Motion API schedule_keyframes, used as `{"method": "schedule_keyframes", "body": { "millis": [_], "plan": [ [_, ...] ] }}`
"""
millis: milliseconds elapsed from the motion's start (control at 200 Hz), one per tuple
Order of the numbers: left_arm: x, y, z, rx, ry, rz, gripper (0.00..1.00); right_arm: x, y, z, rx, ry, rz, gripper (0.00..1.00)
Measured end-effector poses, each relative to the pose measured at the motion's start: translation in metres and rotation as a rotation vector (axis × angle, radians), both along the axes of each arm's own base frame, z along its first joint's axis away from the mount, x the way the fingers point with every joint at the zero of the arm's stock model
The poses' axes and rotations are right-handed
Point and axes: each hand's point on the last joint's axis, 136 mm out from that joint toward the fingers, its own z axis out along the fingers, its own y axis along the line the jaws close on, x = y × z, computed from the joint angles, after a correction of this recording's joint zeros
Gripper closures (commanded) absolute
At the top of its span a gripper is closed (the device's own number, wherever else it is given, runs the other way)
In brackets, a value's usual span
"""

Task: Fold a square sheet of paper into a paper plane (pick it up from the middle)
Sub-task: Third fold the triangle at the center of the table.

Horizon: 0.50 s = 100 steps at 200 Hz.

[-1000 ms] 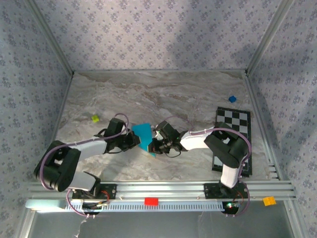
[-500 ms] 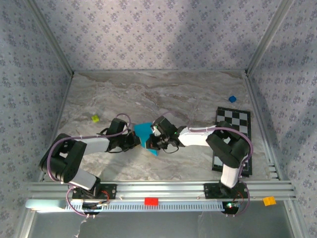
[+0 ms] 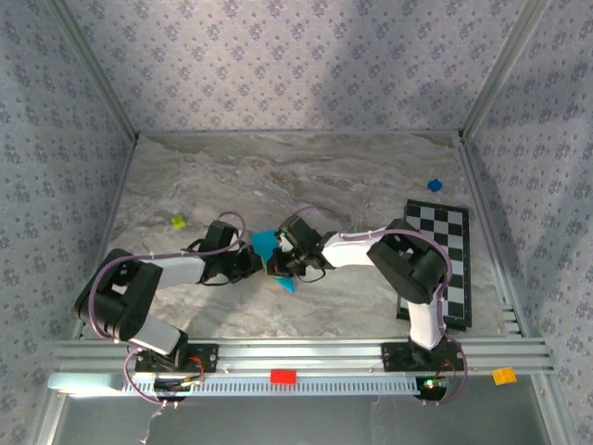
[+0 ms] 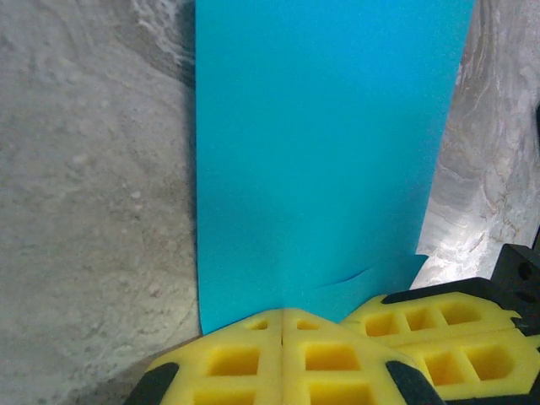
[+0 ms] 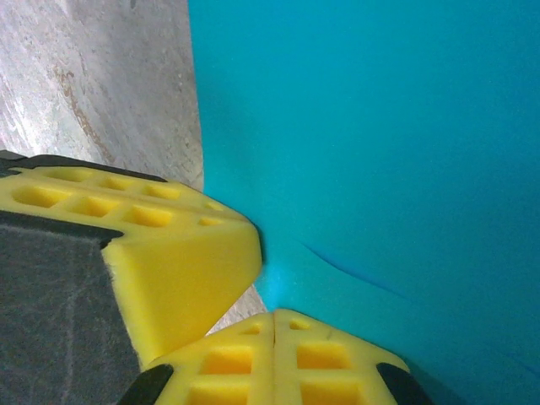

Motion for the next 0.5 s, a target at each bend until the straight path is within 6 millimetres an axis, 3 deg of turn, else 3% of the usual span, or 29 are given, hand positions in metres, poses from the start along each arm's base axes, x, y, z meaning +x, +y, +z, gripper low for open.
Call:
{"method": "schedule_keyframes", "body": {
  "millis": [305,500],
  "plan": [
    [0.001,-0.001,0.000,0.006,0.000,-0.009,1.00,-0.016,-0.021,0.018,0.006,-0.024,0.016,0.97],
    [0.001,-0.001,0.000,0.006,0.003,-0.010,1.00,-0.034,-0.042,-0.004,-0.035,0.009,0.029,0.98]
  ]
}}
